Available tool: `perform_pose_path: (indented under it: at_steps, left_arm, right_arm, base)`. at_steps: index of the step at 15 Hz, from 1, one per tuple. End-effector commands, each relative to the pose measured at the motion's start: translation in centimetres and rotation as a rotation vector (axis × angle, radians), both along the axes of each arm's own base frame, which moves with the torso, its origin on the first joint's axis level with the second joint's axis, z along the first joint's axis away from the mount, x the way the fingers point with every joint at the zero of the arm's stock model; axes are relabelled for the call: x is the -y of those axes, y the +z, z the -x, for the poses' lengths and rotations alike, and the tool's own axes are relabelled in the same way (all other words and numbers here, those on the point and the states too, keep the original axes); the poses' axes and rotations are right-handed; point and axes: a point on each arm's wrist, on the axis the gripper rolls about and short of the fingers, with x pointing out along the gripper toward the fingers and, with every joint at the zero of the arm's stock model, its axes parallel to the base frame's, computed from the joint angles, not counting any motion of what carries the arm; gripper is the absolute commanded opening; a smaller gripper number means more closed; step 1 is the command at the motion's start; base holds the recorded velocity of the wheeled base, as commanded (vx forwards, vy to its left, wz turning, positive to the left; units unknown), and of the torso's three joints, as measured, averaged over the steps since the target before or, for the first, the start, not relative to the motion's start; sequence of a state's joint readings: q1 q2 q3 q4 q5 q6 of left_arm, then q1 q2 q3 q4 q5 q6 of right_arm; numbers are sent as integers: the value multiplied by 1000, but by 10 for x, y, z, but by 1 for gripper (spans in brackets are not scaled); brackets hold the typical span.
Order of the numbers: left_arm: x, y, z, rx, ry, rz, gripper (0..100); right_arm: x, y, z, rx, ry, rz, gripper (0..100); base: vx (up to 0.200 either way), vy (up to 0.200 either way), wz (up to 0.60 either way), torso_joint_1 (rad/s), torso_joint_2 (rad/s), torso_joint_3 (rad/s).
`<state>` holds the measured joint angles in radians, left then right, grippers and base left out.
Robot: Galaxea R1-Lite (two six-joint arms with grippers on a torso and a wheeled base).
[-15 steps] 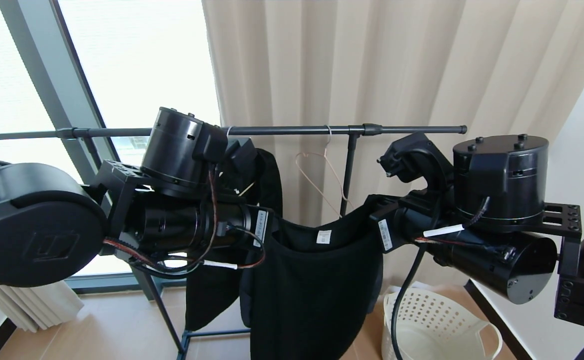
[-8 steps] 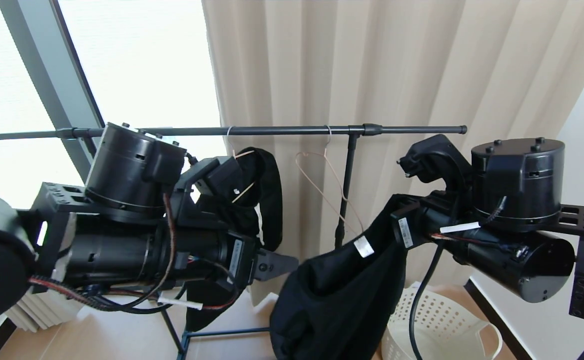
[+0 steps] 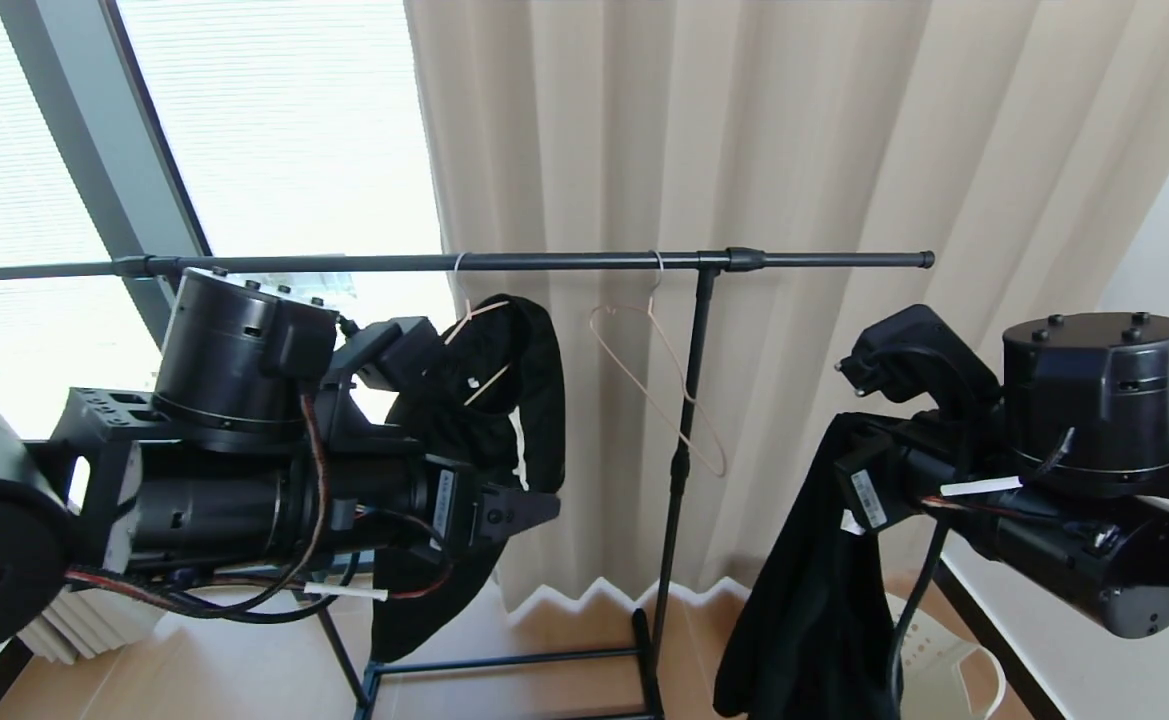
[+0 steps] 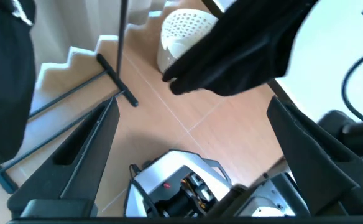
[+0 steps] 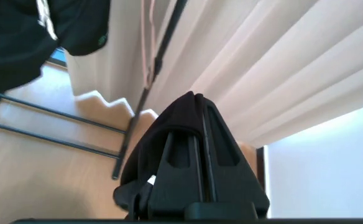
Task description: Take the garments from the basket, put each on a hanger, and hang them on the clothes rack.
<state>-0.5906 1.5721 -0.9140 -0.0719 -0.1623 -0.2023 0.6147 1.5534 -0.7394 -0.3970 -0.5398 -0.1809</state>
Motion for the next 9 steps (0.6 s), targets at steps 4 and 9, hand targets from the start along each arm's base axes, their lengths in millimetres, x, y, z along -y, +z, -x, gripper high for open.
perform_pose_path:
  at_steps: [4, 9]
  left_arm:
    - [30, -20, -22, 3, 23, -72, 100]
    - [37, -18, -25, 12, 13, -67, 100]
  right_arm:
    - [26, 6, -10, 19, -82, 44, 0]
    - [30, 6, -16, 18, -89, 74, 0]
  base:
    - [0, 0, 0, 0, 0, 0]
    - [0, -200, 0, 3, 3, 3]
